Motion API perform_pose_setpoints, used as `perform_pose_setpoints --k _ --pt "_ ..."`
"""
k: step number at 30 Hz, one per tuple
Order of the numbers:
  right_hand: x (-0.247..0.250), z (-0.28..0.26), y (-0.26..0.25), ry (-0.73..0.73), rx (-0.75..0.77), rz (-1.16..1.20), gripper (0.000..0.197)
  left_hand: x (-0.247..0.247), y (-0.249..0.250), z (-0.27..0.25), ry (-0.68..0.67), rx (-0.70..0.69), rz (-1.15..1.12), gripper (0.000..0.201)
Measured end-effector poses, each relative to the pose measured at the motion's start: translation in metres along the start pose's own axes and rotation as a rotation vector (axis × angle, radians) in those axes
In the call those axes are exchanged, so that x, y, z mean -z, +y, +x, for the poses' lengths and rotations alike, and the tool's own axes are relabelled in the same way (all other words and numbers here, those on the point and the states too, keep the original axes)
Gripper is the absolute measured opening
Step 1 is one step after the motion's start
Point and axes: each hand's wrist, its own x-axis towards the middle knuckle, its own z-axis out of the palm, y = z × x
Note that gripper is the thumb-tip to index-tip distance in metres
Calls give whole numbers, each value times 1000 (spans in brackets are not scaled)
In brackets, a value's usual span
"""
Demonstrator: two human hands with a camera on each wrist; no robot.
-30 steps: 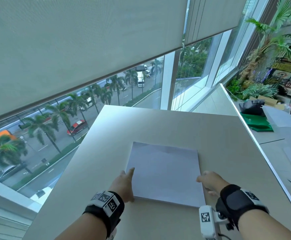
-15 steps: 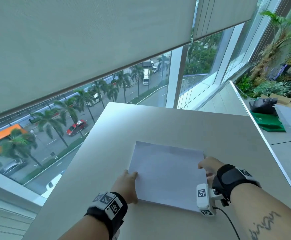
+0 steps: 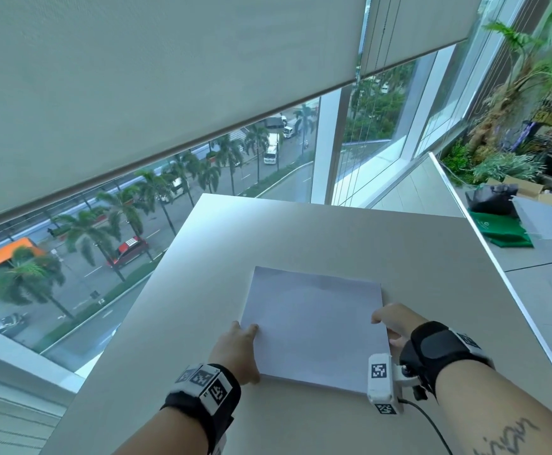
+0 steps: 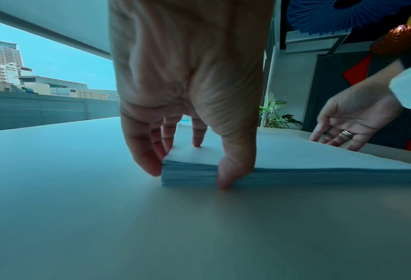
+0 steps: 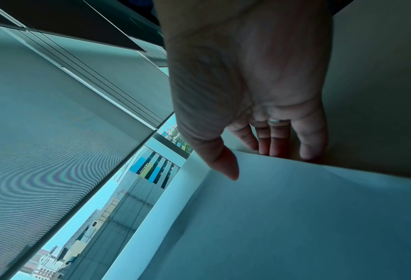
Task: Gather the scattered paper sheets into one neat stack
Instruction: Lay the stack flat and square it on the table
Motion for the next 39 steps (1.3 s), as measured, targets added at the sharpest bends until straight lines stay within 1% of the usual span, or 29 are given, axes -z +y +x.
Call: perform_pose_setpoints --k 2,4,6,8,9,10,12,13,18,19,23,28,33,36,39 --pt "-3 -10 10 8 10 46 36 1 -1 -1 2 1 -24 86" --pt "-5 -17 27 11 39 38 55 1 -4 -3 8 -2 -61 90" --pt "-8 -27 45 -16 105 -70 79 1 -6 -5 17 -12 -96 92" --pt "-13 -42 59 -34 182 -229 92 -1 -8 -9 27 -18 -123 87" --pt "-16 -49 65 -30 200 -315 94 -2 -9 -11 38 -21 -125 82" --pt "-20 -56 69 -12 221 -422 90 -4 -10 -13 56 -23 -121 76" --pt "-29 -68 78 45 299 -593 71 -6 -12 -16 101 -24 -109 62" --pt "-32 -70 82 76 337 -637 62 -7 -13 -18 118 -22 -109 57" --pt "-42 -68 92 241 416 -705 22 -6 -18 -22 181 -11 -107 39" --pt "-43 -68 92 263 428 -715 19 -6 -18 -22 195 -8 -107 36" --pt "-44 -65 91 284 436 -735 21 -1 -15 -22 209 1 -94 29" --pt "-40 -64 80 224 410 -770 17 1 -13 -17 136 29 -64 26" --pt "-36 -61 80 202 400 -788 20 1 -14 -15 114 44 -40 24" --pt "-35 -62 79 213 404 -814 24 -1 -15 -14 121 58 -57 25" --pt "-34 -66 76 204 386 -813 25 -2 -16 -13 123 64 -92 31"
